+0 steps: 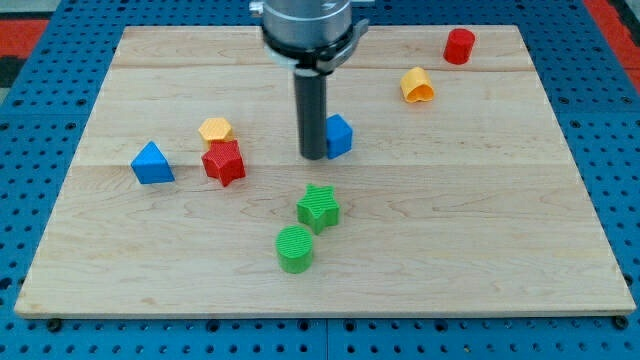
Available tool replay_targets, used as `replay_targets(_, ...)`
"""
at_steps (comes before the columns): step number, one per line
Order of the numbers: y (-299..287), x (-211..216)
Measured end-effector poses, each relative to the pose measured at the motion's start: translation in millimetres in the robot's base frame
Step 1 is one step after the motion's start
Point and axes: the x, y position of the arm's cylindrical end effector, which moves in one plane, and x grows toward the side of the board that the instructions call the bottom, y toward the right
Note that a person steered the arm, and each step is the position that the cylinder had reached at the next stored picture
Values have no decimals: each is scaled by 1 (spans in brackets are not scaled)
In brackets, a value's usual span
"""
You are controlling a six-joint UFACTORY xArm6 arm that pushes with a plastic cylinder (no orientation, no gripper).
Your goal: Push the green circle right to the yellow hexagon
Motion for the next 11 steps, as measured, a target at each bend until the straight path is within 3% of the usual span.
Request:
replay_targets(4,124,-116)
replay_targets(5,99,-52)
replay_targets(6,10,14)
replay_targets(8,37,116)
replay_targets(9,-6,167)
replay_targets(10,-44,165)
replay_targets(11,-44,111)
